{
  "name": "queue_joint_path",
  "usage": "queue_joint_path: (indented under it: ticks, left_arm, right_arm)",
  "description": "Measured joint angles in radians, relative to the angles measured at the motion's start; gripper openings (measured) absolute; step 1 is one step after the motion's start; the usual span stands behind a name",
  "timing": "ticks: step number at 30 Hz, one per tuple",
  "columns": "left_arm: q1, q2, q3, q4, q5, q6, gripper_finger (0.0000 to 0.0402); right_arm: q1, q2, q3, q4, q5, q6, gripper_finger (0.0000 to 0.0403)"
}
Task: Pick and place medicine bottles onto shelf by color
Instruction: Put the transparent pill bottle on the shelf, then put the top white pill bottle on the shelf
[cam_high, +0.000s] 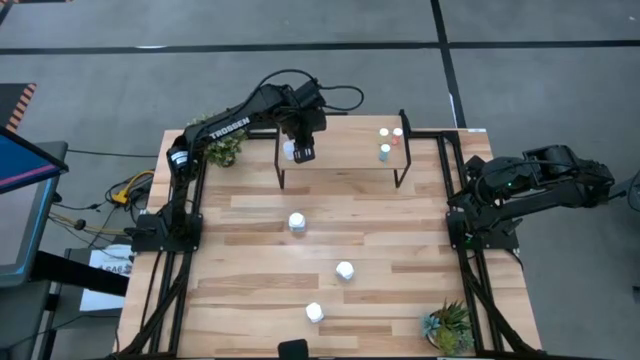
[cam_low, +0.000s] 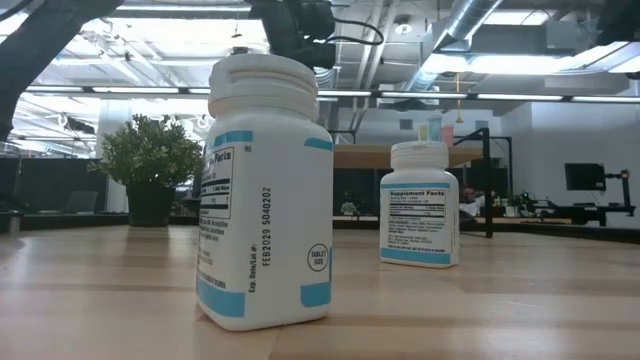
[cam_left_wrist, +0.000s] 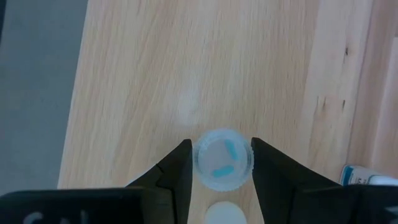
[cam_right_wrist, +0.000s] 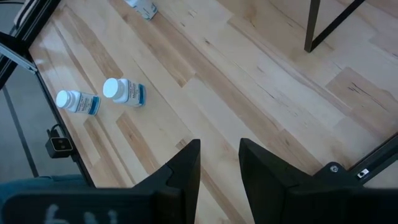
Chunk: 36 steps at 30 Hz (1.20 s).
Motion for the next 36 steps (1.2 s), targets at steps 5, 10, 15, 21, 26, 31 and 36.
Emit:
queue_joint_path:
  ticks: [5, 10, 15, 21, 26, 31, 36]
  left_arm:
    - [0.001, 0.000, 0.000, -0.001, -0.020, 0.000, 0.0114]
    - [0.002, 0.000, 0.000, -0.006, -0.044, -0.001, 0.0125]
    - [0.003, 0.000, 0.000, -0.011, -0.050, -0.006, 0.0169]
    - [0.003, 0.000, 0.000, -0.011, -0.054, -0.013, 0.0205]
    - [0.000, -0.001, 0.001, -0.004, -0.054, -0.015, 0.0212]
    - [-0.002, -0.013, 0.003, -0.003, -0.075, -0.015, 0.0211]
    - [-0.004, -0.033, 0.004, 0.002, -0.099, -0.004, 0.0211]
  right_arm:
    - [0.000, 0.000, 0.000, 0.000, 0.000, 0.000, 0.0134]
    - [0.000, 0.000, 0.000, 0.000, 0.000, 0.000, 0.0133]
    - [0.000, 0.000, 0.000, 0.000, 0.000, 0.000, 0.0133]
    - [0.000, 0.000, 0.000, 0.000, 0.000, 0.000, 0.0133]
    - [0.000, 0.000, 0.000, 0.000, 0.000, 0.000, 0.0134]
    - [0.000, 0.000, 0.000, 0.000, 0.000, 0.000, 0.0134]
    - [0.000, 0.000, 0.000, 0.000, 0.000, 0.000, 0.0134]
